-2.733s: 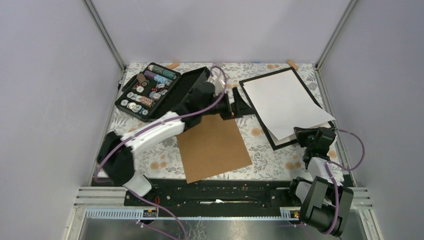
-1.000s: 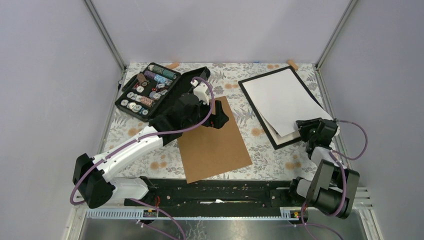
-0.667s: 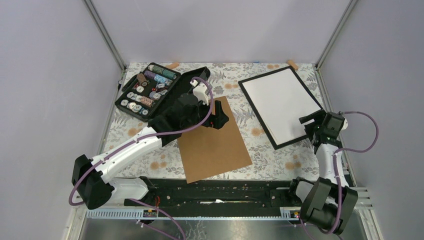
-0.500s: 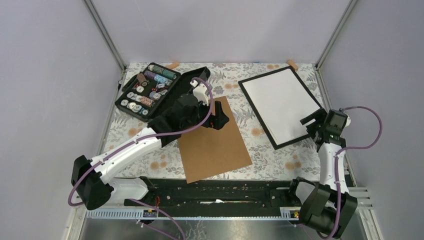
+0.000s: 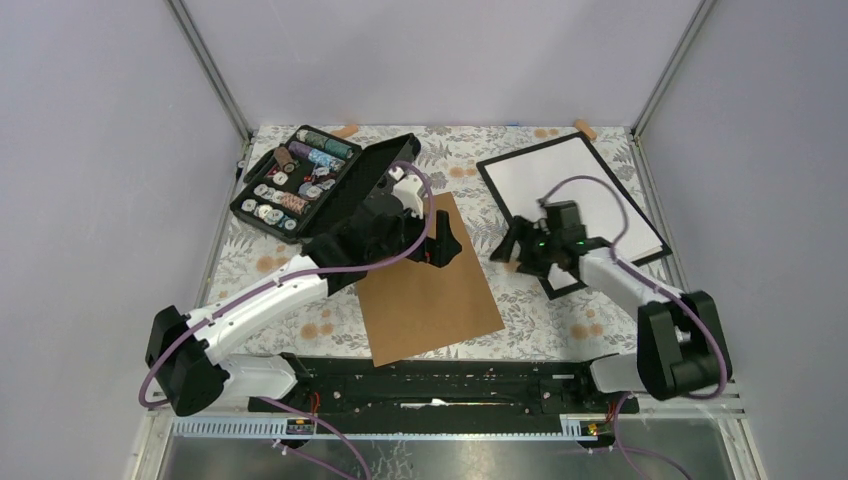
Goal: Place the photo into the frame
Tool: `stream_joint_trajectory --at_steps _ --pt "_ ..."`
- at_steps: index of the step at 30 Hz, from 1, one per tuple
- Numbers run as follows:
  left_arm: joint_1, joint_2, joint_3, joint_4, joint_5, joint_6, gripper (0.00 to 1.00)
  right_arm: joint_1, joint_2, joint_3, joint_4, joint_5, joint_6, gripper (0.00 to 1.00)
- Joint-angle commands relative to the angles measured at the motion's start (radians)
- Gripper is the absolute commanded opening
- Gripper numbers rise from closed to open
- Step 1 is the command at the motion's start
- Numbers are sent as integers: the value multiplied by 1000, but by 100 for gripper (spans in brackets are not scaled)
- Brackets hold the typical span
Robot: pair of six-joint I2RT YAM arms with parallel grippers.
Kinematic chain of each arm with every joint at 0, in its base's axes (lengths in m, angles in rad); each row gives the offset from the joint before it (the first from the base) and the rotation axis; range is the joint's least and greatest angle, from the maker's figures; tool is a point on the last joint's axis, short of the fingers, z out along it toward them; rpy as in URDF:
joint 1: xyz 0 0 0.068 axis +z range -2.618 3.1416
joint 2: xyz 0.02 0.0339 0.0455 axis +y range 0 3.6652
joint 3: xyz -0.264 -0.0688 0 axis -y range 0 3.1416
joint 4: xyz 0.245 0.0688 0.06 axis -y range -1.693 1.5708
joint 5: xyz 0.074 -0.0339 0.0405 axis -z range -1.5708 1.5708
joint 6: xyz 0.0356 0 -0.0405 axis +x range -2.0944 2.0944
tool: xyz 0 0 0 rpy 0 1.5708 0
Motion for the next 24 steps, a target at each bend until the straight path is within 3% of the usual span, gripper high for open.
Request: stream_joint_trajectory --at_steps 1,8,12,15,17,24 --pt "-38 19 -21 -32 10 -10 99 177 111 24 94 -61 32 87" --pt "-102 -116 -223 -181 -127 -179 99 238 101 -111 256 -60 67 87" --pt "-132 -157 -301 -298 -251 -319 99 238 90 -117 210 -7 35 88" --pt "-166 -123 -309 -409 -402 -409 99 238 106 -83 122 34 3 99" --pt "-181 -80 -292 -488 -489 -480 99 240 125 -45 52 30 -29 100" --pt "-188 -166 -423 -475 -484 -733 99 315 42 -50 2 104 -3 100"
